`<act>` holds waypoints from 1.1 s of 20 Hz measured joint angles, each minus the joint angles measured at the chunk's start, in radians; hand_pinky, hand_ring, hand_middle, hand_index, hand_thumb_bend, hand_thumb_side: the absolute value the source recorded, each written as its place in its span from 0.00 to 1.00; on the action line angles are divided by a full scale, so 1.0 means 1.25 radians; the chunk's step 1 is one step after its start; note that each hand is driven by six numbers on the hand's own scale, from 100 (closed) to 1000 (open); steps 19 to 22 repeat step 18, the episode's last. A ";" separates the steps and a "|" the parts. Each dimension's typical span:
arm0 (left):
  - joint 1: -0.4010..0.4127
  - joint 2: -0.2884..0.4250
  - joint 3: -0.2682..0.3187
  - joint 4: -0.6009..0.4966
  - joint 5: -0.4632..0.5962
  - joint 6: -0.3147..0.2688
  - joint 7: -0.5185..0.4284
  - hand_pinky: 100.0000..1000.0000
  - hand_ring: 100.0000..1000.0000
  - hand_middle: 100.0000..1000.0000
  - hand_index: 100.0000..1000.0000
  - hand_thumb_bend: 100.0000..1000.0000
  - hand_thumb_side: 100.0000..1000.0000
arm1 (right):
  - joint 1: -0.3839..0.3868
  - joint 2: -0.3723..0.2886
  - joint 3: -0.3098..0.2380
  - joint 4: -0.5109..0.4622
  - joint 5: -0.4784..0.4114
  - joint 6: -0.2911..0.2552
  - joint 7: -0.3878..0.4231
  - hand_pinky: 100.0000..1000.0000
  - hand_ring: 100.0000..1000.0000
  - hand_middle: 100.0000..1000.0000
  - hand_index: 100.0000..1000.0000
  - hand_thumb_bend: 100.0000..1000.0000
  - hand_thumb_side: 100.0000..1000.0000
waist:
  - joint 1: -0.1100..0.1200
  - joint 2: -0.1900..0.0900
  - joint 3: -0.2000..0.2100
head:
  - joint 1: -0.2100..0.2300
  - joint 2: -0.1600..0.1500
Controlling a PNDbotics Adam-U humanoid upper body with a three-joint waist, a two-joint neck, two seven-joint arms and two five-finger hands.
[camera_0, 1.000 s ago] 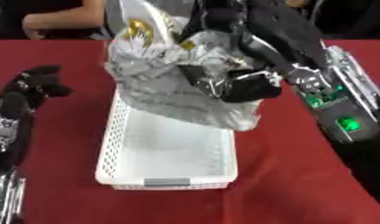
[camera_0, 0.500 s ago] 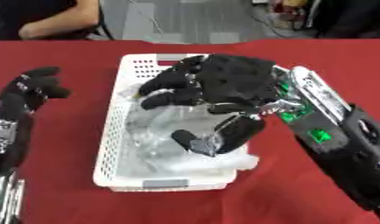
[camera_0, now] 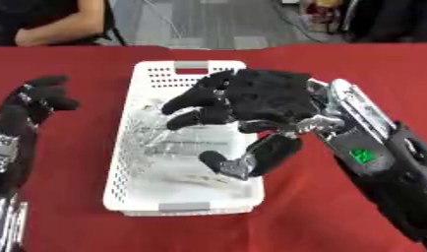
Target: Pick up objects on the table and place them in the box.
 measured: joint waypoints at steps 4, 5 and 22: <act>0.000 0.000 0.000 0.000 0.000 0.000 0.000 0.66 0.57 0.79 0.72 1.00 0.96 | 0.006 -0.001 -0.010 -0.011 0.000 0.005 -0.010 0.81 0.85 0.91 0.93 0.01 0.92 | 0.000 0.000 -0.002 | 0.000 0.000; 0.000 0.000 0.000 0.000 0.000 0.000 0.000 0.66 0.57 0.79 0.72 1.00 0.96 | 0.009 -0.003 -0.016 -0.017 0.000 0.008 -0.015 0.80 0.84 0.91 0.93 0.01 0.93 | 0.000 0.000 -0.002 | 0.000 0.000; 0.002 0.000 0.005 0.000 -0.005 0.003 0.004 0.66 0.57 0.79 0.72 1.00 0.98 | 0.244 -0.078 -0.257 -0.149 0.014 0.183 -0.152 0.68 0.82 0.87 0.95 0.20 0.92 | 0.003 0.000 -0.015 | 0.012 -0.008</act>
